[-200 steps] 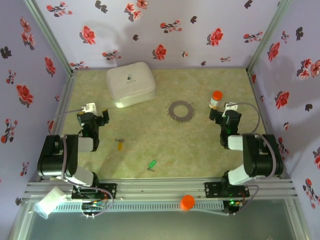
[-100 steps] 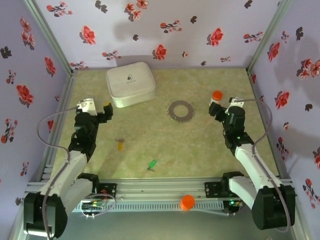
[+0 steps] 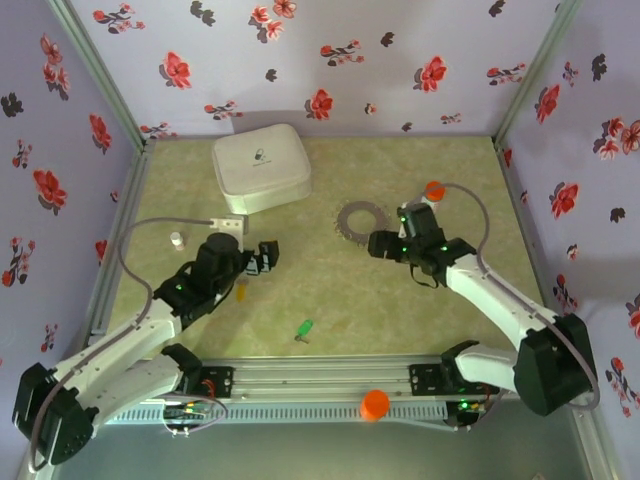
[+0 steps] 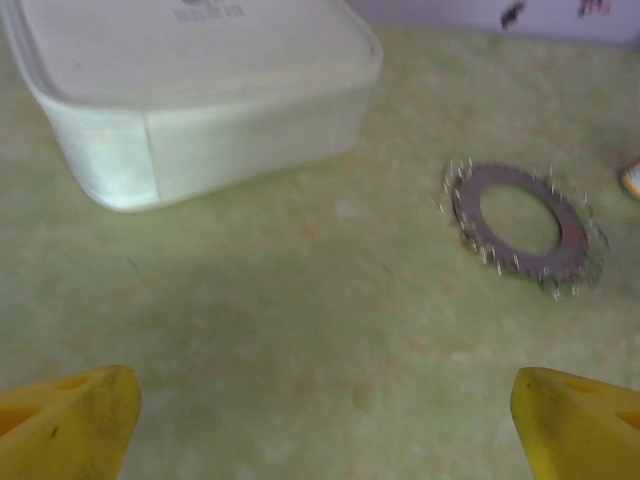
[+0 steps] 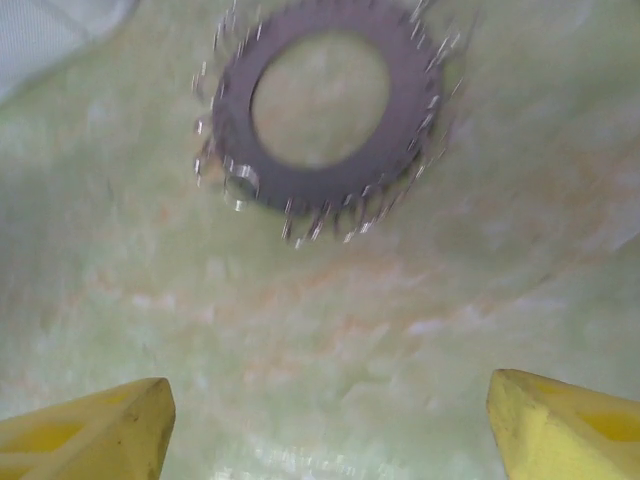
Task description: Put the keys on the keyring
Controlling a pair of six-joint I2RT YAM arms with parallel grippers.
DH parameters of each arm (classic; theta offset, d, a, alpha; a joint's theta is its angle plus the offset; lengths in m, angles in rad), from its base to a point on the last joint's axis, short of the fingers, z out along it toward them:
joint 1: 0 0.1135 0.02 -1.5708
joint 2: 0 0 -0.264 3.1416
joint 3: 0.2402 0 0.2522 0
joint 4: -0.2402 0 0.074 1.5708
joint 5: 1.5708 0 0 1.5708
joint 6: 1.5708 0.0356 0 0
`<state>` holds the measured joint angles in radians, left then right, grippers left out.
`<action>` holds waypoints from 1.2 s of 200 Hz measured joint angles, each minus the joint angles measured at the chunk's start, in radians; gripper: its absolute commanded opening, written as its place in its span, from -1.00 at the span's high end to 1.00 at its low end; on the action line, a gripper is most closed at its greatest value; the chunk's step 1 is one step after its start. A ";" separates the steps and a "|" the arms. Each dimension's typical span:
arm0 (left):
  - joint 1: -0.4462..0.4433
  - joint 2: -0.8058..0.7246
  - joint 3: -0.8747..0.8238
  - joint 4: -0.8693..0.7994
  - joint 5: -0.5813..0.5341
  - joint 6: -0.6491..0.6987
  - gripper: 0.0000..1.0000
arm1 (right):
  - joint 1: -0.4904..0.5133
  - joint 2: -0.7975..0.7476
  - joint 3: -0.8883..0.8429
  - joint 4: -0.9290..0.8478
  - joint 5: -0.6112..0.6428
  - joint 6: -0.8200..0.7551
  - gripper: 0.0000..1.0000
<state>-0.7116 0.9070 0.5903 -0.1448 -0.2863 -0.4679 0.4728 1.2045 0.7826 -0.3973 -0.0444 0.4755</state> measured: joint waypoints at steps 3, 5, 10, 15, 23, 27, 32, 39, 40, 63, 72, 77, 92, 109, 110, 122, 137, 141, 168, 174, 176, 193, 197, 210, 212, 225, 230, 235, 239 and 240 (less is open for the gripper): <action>-0.006 0.006 0.001 -0.007 -0.002 -0.006 -0.90 | 0.009 0.006 0.002 -0.009 -0.003 0.000 -0.58; -0.011 0.010 0.002 -0.011 -0.002 -0.013 -0.90 | 0.012 0.009 0.003 -0.013 -0.004 0.000 -0.58; -0.021 0.020 0.002 -0.020 -0.002 -0.027 -0.89 | 0.026 0.021 0.006 -0.025 -0.011 0.002 -0.57; -0.030 0.030 0.002 -0.027 -0.003 -0.042 -0.89 | 0.039 0.032 0.009 -0.034 -0.017 0.003 -0.55; -0.043 0.045 0.002 -0.040 -0.003 -0.063 -0.89 | 0.060 0.050 0.010 -0.042 -0.025 0.008 -0.54; -0.051 0.053 0.002 -0.047 -0.003 -0.077 -0.88 | 0.071 0.059 0.010 -0.047 -0.030 0.011 -0.53; -0.062 0.063 0.002 -0.054 -0.004 -0.089 -0.88 | 0.083 0.069 0.010 -0.050 -0.036 0.016 -0.52; -0.079 0.077 0.003 -0.065 -0.005 -0.109 -0.87 | 0.103 0.084 0.010 -0.053 -0.043 0.023 -0.51; -0.080 0.078 0.003 -0.066 -0.005 -0.112 -0.87 | 0.107 0.088 0.010 -0.053 -0.044 0.024 -0.51; -0.134 0.121 0.003 -0.089 -0.006 -0.181 -0.85 | 0.150 0.139 0.010 -0.053 -0.064 0.038 -0.47; -0.150 0.135 0.003 -0.095 -0.006 -0.208 -0.85 | 0.153 0.162 0.016 -0.055 -0.061 0.041 -0.45; -0.157 0.142 0.003 -0.099 -0.006 -0.220 -0.85 | 0.153 0.174 0.023 -0.056 -0.055 0.042 -0.43; -0.171 0.159 0.002 -0.103 -0.006 -0.261 -0.85 | 0.151 0.217 0.059 -0.061 -0.025 0.043 -0.40; -0.174 0.167 0.000 -0.103 -0.013 -0.294 -0.85 | 0.146 0.272 0.123 -0.061 0.018 0.043 -0.31; -0.174 0.168 0.000 -0.103 -0.014 -0.296 -0.85 | 0.146 0.275 0.126 -0.061 0.020 0.043 -0.30; -0.174 0.170 -0.003 -0.102 -0.026 -0.313 -0.85 | 0.141 0.321 0.176 -0.058 0.050 0.045 -0.19; -0.174 0.173 -0.004 -0.101 -0.038 -0.324 -0.86 | 0.135 0.381 0.231 -0.050 0.083 0.050 -0.04; -0.174 0.174 -0.004 -0.100 -0.041 -0.325 -0.86 | 0.133 0.399 0.246 -0.049 0.093 0.046 0.02; -0.174 0.174 -0.006 -0.077 -0.055 -0.332 -0.86 | 0.123 0.509 0.335 -0.045 0.137 0.040 0.32; -0.174 0.174 -0.007 -0.071 -0.056 -0.332 -0.86 | 0.121 0.533 0.355 -0.046 0.144 0.035 0.35; -0.174 0.174 -0.007 -0.070 -0.058 -0.332 -0.86 | 0.120 0.541 0.362 -0.047 0.147 0.039 0.35; -0.174 0.174 -0.007 -0.060 -0.063 -0.331 -0.86 | 0.114 0.599 0.411 -0.046 0.163 0.030 0.36; -0.174 0.174 -0.007 -0.057 -0.063 -0.331 -0.86 | 0.113 0.610 0.421 -0.047 0.168 0.030 0.36; -0.174 0.174 -0.007 -0.053 -0.068 -0.331 -0.87 | 0.111 0.642 0.449 -0.051 0.182 0.029 0.37; -0.174 0.174 -0.007 -0.053 -0.069 -0.331 -0.87 | 0.111 0.644 0.451 -0.050 0.185 0.029 0.37; -0.174 0.171 -0.010 -0.048 -0.074 -0.330 -0.87 | 0.109 0.665 0.470 -0.056 0.200 0.026 0.38; -0.174 0.169 -0.012 -0.045 -0.074 -0.330 -0.87 | 0.109 0.671 0.475 -0.058 0.204 0.026 0.38; -0.174 0.167 -0.015 -0.043 -0.077 -0.330 -0.87 | 0.109 0.676 0.480 -0.059 0.208 0.026 0.39; -0.174 0.164 -0.018 -0.042 -0.078 -0.330 -0.87 | 0.109 0.680 0.483 -0.061 0.211 0.026 0.39; -0.174 0.163 -0.018 -0.042 -0.078 -0.330 -0.87 | 0.109 0.682 0.485 -0.063 0.211 0.026 0.39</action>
<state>-0.8856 1.0702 0.5720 -0.1871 -0.3645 -0.7982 0.5819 1.8862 1.2678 -0.4599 0.1669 0.5011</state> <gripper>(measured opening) 0.933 0.310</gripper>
